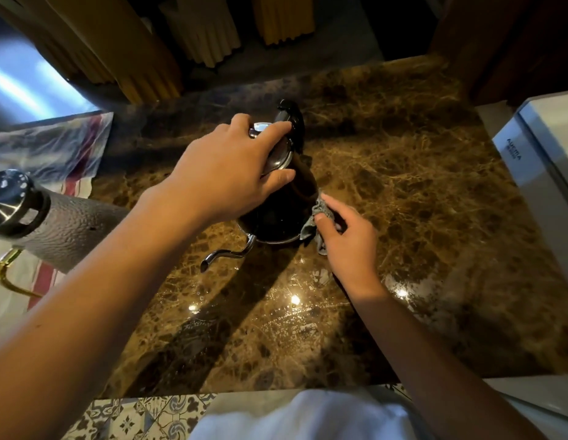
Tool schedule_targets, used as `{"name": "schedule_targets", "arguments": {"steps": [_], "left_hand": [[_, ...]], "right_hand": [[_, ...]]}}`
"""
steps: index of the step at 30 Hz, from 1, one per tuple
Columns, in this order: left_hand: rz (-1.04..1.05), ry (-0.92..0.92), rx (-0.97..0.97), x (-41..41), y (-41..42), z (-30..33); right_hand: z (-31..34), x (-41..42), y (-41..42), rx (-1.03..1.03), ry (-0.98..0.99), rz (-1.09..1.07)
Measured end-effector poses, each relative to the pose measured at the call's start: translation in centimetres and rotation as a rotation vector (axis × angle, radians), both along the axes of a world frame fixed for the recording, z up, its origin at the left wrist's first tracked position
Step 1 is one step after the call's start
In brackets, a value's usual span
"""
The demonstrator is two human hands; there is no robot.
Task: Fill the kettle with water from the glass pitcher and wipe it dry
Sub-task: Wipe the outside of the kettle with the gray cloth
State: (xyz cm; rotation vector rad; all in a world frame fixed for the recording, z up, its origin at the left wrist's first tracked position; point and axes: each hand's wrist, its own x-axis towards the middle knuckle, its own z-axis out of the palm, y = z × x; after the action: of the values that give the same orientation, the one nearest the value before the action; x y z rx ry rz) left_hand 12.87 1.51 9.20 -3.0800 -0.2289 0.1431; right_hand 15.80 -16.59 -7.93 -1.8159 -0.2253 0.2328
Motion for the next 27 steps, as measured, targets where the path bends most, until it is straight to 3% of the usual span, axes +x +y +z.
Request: {"name": "schedule_targets", "arguments": {"steps": [9,15,18,22,27], "left_hand": [[-0.038,0.009,-0.036,0.2,-0.1,0.5],[0.059,-0.083,0.08,-0.1,-1.3,-0.3],[0.114,-0.132,0.208,0.1,-2.5,-0.8],[0.137,-0.147,0.217,0.1,-2.8,-0.5],[0.127,-0.145,0.23,0.0,-3.0,-0.4]], "right_hand": [[0.5,0.1,-0.1,0.009,-0.028,-0.061],[1.1,-0.1,-0.3,0.042,-0.071,-0.08],[2.2,0.4,-0.3,0.077,-0.162,-0.08],[2.5,-0.1,-0.3,0.06,-0.307,-0.057],[0.3,-3.0,-1.6,-0.095,-0.188,0.077]]}}
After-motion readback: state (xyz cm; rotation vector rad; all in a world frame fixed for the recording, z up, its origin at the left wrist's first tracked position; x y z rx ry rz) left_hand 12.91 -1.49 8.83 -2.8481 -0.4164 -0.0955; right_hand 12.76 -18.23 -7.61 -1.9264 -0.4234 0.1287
